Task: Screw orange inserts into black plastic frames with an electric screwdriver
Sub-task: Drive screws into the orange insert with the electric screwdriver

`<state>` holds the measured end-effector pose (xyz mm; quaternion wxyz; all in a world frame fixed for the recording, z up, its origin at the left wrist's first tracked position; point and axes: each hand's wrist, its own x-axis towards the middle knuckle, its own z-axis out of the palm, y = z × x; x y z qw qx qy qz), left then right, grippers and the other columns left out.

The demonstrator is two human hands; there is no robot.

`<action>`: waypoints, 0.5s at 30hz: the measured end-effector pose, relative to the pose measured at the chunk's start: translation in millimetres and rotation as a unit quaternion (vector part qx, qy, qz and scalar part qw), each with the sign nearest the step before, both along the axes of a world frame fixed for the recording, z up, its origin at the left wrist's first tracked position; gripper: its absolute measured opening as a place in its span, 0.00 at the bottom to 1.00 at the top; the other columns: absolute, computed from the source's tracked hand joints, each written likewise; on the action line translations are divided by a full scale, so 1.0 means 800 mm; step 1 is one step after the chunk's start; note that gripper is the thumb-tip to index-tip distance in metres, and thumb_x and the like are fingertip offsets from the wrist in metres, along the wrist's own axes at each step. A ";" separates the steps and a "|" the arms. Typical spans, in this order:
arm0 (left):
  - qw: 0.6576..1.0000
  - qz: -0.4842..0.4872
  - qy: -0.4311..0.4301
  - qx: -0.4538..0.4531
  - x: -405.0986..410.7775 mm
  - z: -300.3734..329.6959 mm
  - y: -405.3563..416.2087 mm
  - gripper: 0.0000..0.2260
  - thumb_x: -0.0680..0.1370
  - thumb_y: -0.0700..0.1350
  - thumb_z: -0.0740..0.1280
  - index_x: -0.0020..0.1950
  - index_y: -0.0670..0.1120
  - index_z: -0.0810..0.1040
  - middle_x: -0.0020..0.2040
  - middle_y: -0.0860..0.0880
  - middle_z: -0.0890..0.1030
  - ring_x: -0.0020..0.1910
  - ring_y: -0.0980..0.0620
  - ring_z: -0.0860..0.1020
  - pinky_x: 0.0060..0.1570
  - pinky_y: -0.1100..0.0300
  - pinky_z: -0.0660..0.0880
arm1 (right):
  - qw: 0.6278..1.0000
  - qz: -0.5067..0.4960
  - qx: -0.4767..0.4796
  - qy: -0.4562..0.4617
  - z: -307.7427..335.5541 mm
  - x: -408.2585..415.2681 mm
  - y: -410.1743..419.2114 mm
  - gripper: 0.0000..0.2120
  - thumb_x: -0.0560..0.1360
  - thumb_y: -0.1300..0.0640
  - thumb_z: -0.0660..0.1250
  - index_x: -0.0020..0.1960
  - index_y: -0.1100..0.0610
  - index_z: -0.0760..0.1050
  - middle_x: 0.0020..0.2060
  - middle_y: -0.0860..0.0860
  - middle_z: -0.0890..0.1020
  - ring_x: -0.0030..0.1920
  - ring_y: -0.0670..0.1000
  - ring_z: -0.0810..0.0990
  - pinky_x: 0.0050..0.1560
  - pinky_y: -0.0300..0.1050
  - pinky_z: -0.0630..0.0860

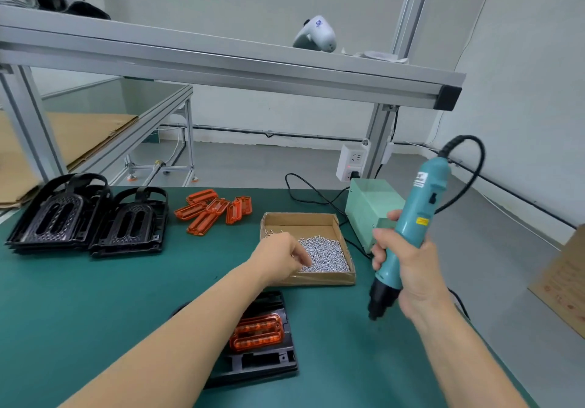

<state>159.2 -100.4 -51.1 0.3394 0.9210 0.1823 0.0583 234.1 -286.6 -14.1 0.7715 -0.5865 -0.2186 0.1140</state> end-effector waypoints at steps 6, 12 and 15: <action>0.995 -0.062 0.078 -0.017 0.021 0.005 0.012 0.10 0.74 0.34 0.70 0.47 0.47 0.85 0.54 0.50 0.82 0.47 0.56 0.77 0.53 0.60 0.76 | 0.993 0.062 0.076 0.062 0.007 -0.003 0.011 0.12 0.65 0.66 0.69 0.41 0.53 0.70 0.26 0.49 0.69 0.24 0.47 0.69 0.26 0.41 0.71; 0.995 -0.061 0.046 0.064 0.021 0.000 0.009 0.06 0.74 0.39 0.70 0.44 0.48 0.85 0.37 0.55 0.79 0.35 0.62 0.74 0.43 0.65 0.73 | 0.992 0.027 0.104 0.067 -0.003 -0.010 0.021 0.11 0.63 0.64 0.69 0.40 0.52 0.71 0.25 0.49 0.70 0.24 0.48 0.69 0.26 0.41 0.70; 0.995 -0.051 0.030 0.075 0.019 -0.004 0.010 0.04 0.74 0.41 0.71 0.43 0.48 0.85 0.40 0.53 0.82 0.39 0.58 0.77 0.43 0.64 0.73 | 0.993 0.016 0.104 0.058 -0.004 -0.013 0.023 0.11 0.63 0.64 0.69 0.39 0.52 0.71 0.25 0.49 0.70 0.24 0.48 0.69 0.27 0.41 0.70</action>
